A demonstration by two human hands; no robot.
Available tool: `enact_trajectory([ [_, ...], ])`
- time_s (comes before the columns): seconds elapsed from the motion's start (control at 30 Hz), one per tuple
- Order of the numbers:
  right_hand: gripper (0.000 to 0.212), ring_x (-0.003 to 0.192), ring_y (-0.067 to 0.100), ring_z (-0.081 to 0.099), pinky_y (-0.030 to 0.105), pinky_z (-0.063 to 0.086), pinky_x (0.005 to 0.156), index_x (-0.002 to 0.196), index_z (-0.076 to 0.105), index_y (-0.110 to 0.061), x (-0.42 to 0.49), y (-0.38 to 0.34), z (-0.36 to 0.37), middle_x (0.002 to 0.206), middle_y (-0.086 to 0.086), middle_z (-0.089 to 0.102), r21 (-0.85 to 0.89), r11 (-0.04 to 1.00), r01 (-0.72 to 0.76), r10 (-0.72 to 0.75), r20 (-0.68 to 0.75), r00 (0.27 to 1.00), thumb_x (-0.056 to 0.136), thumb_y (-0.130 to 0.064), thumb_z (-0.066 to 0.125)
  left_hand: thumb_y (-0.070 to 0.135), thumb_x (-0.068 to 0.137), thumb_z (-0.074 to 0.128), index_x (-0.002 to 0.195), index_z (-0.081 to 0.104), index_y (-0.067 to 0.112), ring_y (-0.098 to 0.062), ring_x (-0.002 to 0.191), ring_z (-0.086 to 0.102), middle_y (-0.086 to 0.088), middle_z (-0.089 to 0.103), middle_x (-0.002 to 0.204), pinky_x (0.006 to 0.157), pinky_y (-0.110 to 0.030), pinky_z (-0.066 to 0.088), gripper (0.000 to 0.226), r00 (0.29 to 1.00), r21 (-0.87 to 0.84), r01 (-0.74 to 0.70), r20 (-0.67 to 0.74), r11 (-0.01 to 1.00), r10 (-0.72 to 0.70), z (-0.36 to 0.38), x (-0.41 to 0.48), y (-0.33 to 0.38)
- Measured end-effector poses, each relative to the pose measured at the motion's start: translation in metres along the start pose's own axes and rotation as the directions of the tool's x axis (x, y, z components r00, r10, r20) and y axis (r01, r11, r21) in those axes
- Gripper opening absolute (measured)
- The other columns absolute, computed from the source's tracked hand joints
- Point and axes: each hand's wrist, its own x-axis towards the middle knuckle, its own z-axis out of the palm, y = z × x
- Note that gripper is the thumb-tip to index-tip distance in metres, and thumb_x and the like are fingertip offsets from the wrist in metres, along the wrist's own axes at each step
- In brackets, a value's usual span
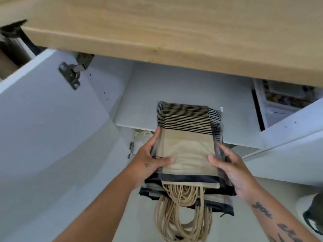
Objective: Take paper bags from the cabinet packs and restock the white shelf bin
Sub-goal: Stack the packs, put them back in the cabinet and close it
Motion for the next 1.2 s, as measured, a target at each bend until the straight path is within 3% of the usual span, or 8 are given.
enact_trajectory([
  [0.1, 0.081, 0.115, 0.013, 0.059, 0.041, 0.039, 0.106, 0.133, 0.047, -0.033, 0.029, 0.007, -0.003, 0.125, -0.007, 0.064, 0.005, 0.997, 0.075, -0.076, 0.043, 0.996, 0.057, -0.038, 0.075, 0.017, 0.068, 0.079, 0.137, 0.022, 0.055, 0.017, 0.118, 0.037, 0.04, 0.035, 0.126, 0.09, -0.002, 0.035, 0.097, 0.998, 0.046, -0.059, -0.005, 0.997, 0.059, -0.002, 0.034, -0.009],
  [0.2, 0.083, 0.134, -0.002, 0.033, 0.033, 0.025, 0.113, 0.135, 0.035, -0.048, 0.046, 0.015, -0.01, 0.144, -0.026, 0.037, -0.029, 0.979, 0.202, -0.2, 0.061, 0.978, 0.06, -0.037, 0.07, 0.019, 0.07, 0.079, 0.138, 0.02, 0.055, 0.005, 0.136, 0.021, 0.031, 0.025, 0.143, 0.112, -0.024, 0.022, 0.097, 0.993, 0.088, -0.114, -0.001, 0.99, 0.114, -0.004, 0.059, -0.012],
  [0.3, 0.081, 0.129, -0.022, 0.023, 0.02, 0.026, 0.102, 0.131, 0.032, -0.059, 0.06, 0.015, -0.018, 0.137, -0.045, 0.03, -0.111, 0.939, 0.325, -0.306, 0.157, 0.939, 0.064, -0.036, 0.069, 0.02, 0.07, 0.078, 0.138, 0.018, 0.055, 0.01, 0.131, 0.016, 0.035, 0.021, 0.14, 0.108, -0.021, 0.019, 0.097, 0.987, 0.103, -0.158, -0.018, 0.982, 0.16, -0.008, 0.08, -0.007],
  [0.47, 0.07, 0.125, -0.013, 0.04, 0.021, 0.028, 0.103, 0.116, 0.054, -0.055, 0.103, -0.009, -0.026, 0.129, -0.033, 0.05, -0.129, 0.936, 0.328, -0.305, 0.17, 0.937, 0.054, -0.034, 0.076, 0.011, 0.076, 0.073, 0.13, 0.05, 0.036, -0.006, 0.129, 0.04, 0.008, 0.044, 0.142, 0.103, -0.014, 0.034, 0.064, 0.984, 0.197, -0.177, 0.023, 0.964, 0.176, -0.01, 0.127, 0.025],
  [0.6, 0.066, 0.123, 0.008, 0.051, 0.03, 0.034, 0.107, 0.122, 0.054, -0.04, 0.158, -0.04, -0.035, 0.126, -0.01, 0.06, -0.101, 0.948, 0.302, -0.295, 0.078, 0.952, 0.063, -0.015, 0.072, 0.015, 0.074, 0.074, 0.129, 0.053, 0.032, -0.016, 0.122, 0.049, 0.0, 0.051, 0.135, 0.103, -0.023, 0.037, 0.062, 0.989, 0.25, -0.14, -0.022, 0.958, 0.15, -0.004, 0.178, 0.061],
  [0.73, 0.061, 0.125, 0.019, 0.051, 0.038, 0.034, 0.11, 0.135, 0.046, -0.028, 0.211, -0.07, -0.043, 0.127, -0.004, 0.06, -0.088, 0.961, 0.261, -0.249, 0.126, 0.96, 0.082, 0.0, 0.055, 0.011, 0.073, 0.073, 0.137, 0.044, 0.029, -0.004, 0.091, 0.053, 0.004, 0.052, 0.121, 0.066, -0.006, 0.039, 0.072, 0.98, 0.256, -0.157, -0.078, 0.954, 0.182, 0.001, 0.217, 0.081],
  [0.9, 0.067, 0.135, 0.017, 0.035, 0.049, 0.019, 0.116, 0.133, 0.041, -0.045, 0.233, -0.07, -0.046, 0.146, -0.012, 0.041, -0.221, 0.956, 0.191, -0.166, 0.128, 0.978, 0.079, -0.011, 0.061, 0.008, 0.075, 0.072, 0.14, 0.039, 0.029, -0.015, 0.121, 0.044, -0.004, 0.045, 0.139, 0.099, -0.02, 0.029, 0.077, 0.966, 0.317, -0.155, -0.151, 0.936, 0.211, 0.001, 0.234, 0.066],
  [1.2, 0.062, 0.125, 0.01, 0.045, 0.031, 0.029, 0.111, 0.139, 0.039, -0.029, 0.214, -0.062, -0.034, 0.138, -0.008, 0.05, -0.184, 0.952, 0.244, -0.244, 0.027, 0.969, 0.084, -0.01, 0.062, 0.01, 0.073, 0.076, 0.133, 0.051, 0.021, -0.013, 0.124, 0.041, -0.007, 0.043, 0.143, 0.103, -0.019, 0.029, 0.066, 0.937, 0.339, -0.179, -0.226, 0.924, 0.265, 0.004, 0.221, 0.069],
])
